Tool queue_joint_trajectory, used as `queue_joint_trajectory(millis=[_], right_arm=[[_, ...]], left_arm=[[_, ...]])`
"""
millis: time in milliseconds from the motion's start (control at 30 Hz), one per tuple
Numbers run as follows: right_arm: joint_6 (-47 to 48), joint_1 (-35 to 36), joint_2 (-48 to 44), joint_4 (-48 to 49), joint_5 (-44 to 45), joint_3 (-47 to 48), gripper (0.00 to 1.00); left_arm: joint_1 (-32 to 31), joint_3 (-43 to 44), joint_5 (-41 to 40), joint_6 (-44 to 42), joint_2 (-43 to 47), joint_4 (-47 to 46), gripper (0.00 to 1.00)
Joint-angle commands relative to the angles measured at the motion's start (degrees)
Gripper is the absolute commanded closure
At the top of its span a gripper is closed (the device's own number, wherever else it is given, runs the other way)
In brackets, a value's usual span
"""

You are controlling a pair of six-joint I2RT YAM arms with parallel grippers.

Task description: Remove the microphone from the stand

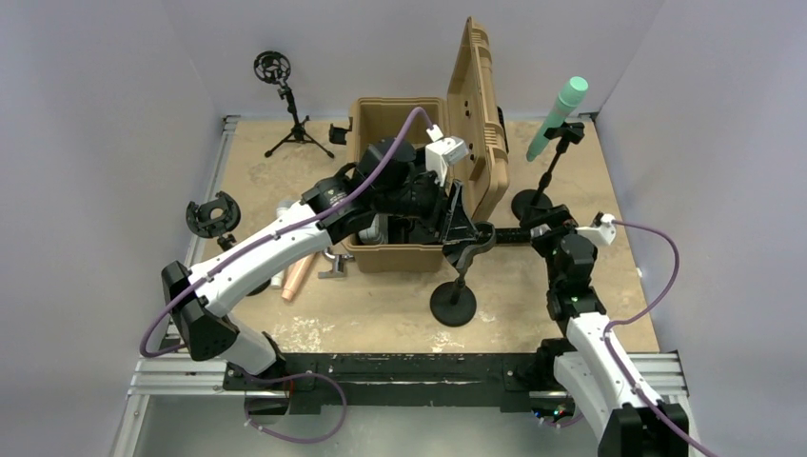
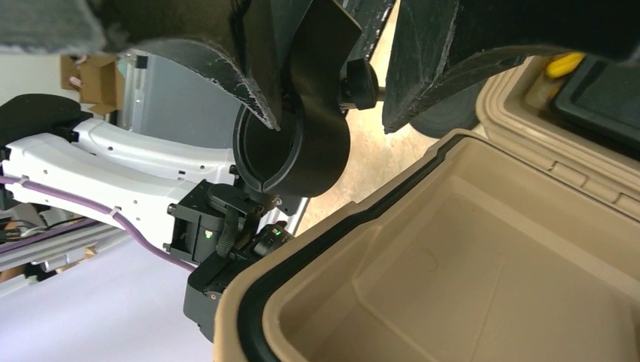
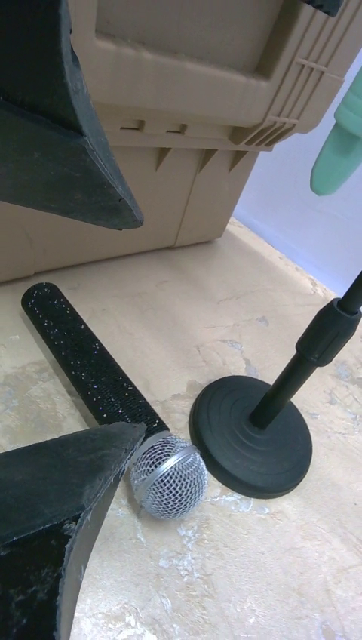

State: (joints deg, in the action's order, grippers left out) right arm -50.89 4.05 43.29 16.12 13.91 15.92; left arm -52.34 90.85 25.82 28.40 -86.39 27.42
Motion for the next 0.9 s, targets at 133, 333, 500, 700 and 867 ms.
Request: queue_joint_trajectory(millis=[133, 333, 500, 700, 867], right_arm=[[5.8, -0.2, -1.2, -10.7, 0.9, 10.4, 0.01], [9.2, -0.2, -2.6, -14.9, 2.2, 15.9, 0.01], [11.1, -0.3, -4.4, -14.6, 1.8, 17.2, 0.01], [18.7, -0.3, -3.9, -14.7, -3.0, 21.3, 0.01], [22.6, -0.2, -1.8, -19.6, -4.2, 27.4, 0.01]], left_arm=[[-0.9, -10.6, -3.0, 0.8, 0.8, -4.5, 0.51], [-3.5, -16.6, -8.0, 0.1, -0.7, -6.6, 0.53], [-5.5, -20.9, -11.1, 0.7, -0.2, -10.1, 0.55], [-5.6, -21.5, -13.2, -1.2, -0.4, -8.1, 0.51], [-5.5, -20.4, -14.2, -2.5, 0.6, -7.0, 0.46]])
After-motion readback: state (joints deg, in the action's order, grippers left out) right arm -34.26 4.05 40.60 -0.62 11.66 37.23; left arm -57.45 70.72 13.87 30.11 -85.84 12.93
